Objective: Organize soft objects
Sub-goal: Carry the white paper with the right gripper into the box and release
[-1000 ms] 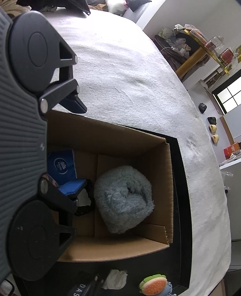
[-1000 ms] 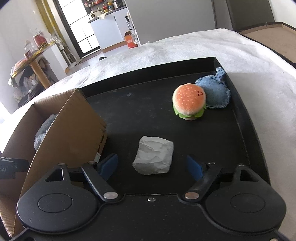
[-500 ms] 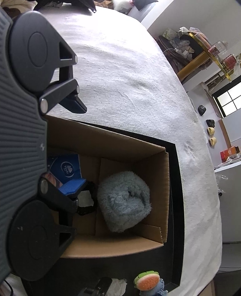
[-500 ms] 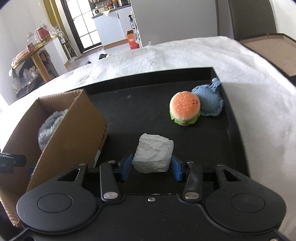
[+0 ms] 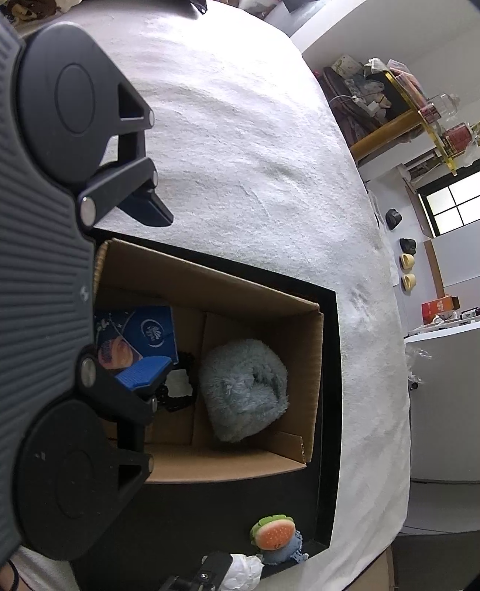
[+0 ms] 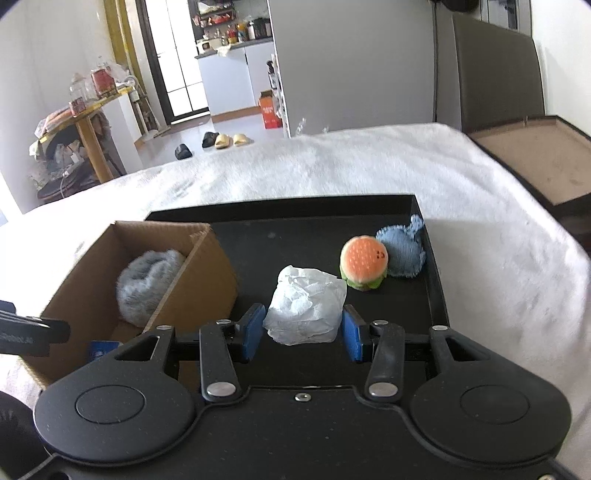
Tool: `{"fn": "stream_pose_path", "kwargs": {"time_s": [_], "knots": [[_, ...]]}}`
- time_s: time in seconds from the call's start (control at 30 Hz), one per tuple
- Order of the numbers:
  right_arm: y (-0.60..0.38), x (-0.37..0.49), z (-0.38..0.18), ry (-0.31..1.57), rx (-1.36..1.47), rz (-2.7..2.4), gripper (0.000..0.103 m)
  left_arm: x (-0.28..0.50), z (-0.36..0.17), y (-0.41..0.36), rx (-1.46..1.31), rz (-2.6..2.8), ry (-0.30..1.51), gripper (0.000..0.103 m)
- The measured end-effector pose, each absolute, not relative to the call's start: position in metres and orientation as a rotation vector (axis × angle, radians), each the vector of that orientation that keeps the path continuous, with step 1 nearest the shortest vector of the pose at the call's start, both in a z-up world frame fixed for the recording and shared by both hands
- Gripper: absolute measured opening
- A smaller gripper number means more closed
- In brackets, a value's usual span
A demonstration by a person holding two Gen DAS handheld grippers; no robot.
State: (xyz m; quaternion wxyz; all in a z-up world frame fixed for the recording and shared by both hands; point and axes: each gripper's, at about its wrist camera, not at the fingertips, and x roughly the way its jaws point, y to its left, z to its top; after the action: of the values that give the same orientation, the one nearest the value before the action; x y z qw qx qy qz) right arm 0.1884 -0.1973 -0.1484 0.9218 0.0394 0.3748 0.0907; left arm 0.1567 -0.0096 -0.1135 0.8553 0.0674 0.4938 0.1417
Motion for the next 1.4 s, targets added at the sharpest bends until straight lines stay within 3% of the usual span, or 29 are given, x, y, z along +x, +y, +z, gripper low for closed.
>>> {"fn": "stream_pose_path", "kwargs": {"time_s": [0.57,1.4], "knots": [[-0.17,0.164,-0.117,0.713,0.013,0.211,0.044,0.133,-0.097,0.012,0.071,0.305,0.976,0.076],[-0.11,0.158,-0.107,0.703,-0.084,0.294,0.044,0.129,-0.114,0.052,-0.052,0.259,0.982,0.075]]}}
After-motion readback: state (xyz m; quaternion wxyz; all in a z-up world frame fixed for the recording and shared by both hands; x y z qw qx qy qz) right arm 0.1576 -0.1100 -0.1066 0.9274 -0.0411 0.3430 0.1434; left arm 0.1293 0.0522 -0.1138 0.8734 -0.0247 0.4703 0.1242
